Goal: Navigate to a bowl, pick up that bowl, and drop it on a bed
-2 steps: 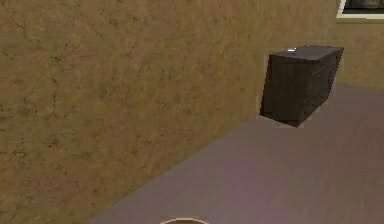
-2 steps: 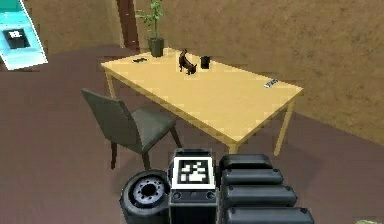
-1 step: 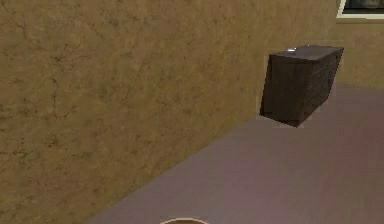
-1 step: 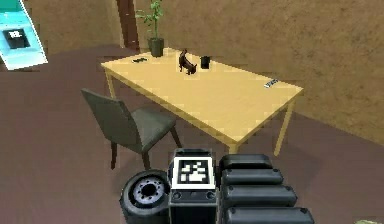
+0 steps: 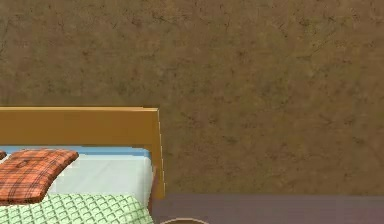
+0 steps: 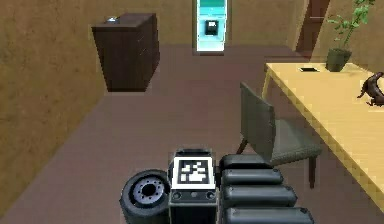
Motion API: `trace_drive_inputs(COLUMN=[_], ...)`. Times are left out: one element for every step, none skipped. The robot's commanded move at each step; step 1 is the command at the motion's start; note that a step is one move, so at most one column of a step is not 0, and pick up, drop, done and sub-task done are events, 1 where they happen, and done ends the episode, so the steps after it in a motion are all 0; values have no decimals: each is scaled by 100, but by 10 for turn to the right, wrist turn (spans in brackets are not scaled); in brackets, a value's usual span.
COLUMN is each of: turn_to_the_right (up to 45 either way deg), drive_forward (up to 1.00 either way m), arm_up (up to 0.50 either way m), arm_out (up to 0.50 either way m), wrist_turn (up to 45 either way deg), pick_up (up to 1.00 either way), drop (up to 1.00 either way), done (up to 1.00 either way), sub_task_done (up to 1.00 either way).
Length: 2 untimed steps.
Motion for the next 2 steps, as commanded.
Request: trace_drive_inputs(turn_to_the_right=[-390,330], drive_forward=[0,0], arm_up=[0,0], arm_out=[0,0], wrist_turn=[0,0], pick_up=[0,0], drop=[0,0], done=[0,0], sub_task_done=[0,0])
